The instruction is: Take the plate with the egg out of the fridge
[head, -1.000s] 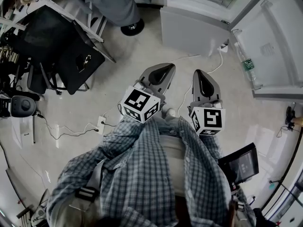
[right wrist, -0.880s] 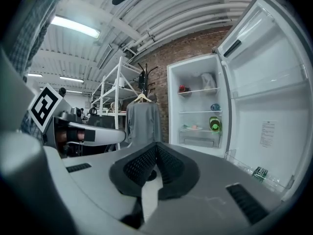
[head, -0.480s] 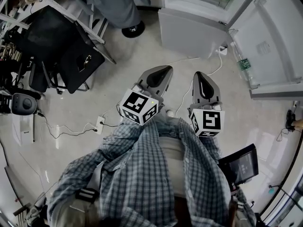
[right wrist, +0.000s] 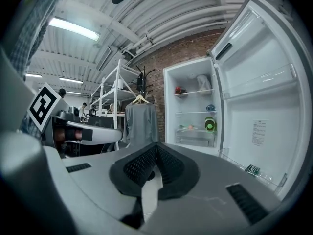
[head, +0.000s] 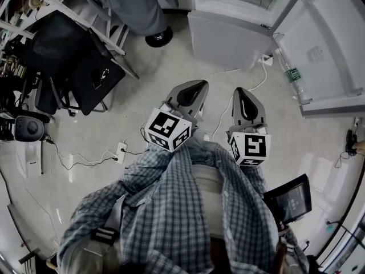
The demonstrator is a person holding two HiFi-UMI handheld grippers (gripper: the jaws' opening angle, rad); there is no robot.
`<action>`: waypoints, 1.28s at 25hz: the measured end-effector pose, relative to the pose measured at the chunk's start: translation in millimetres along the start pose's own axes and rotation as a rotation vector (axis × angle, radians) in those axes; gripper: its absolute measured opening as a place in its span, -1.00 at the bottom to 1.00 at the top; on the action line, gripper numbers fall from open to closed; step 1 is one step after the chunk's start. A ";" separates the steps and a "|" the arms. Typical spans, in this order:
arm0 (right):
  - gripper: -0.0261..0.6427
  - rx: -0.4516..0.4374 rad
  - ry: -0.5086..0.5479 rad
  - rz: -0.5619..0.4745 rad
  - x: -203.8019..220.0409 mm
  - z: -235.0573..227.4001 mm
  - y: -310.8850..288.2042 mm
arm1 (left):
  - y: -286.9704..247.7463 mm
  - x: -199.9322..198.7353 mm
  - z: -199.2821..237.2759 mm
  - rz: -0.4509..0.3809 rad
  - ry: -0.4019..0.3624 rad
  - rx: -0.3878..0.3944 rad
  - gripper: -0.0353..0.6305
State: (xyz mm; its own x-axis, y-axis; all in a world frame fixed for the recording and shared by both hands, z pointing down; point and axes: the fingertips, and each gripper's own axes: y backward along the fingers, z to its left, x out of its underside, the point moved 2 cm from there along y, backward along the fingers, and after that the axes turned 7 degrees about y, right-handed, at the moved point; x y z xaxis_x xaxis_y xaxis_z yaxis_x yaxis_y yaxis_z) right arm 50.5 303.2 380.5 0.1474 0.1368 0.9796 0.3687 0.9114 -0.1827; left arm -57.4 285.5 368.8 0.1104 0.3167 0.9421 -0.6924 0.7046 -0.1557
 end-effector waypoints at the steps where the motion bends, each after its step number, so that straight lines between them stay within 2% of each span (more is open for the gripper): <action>1: -0.90 0.005 0.000 0.002 0.8 -1.2 0.4 | -1.8 0.5 -0.3 0.000 0.002 0.004 -0.88; 16: -0.90 0.058 -0.007 0.020 -1.9 -22.0 -34.3 | -44.8 -4.4 35.9 0.028 0.015 0.041 -0.88; 32: -0.90 0.119 0.007 0.030 -26.5 -58.0 -123.9 | -116.5 -46.1 101.1 0.039 -0.001 0.099 -0.88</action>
State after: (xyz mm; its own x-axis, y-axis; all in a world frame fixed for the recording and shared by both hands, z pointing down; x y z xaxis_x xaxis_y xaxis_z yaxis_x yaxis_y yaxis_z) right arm 54.2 164.1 372.2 0.1636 0.1626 0.9730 0.2528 0.9465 -0.2007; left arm -53.8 124.7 373.5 0.0819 0.3418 0.9362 -0.7634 0.6254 -0.1616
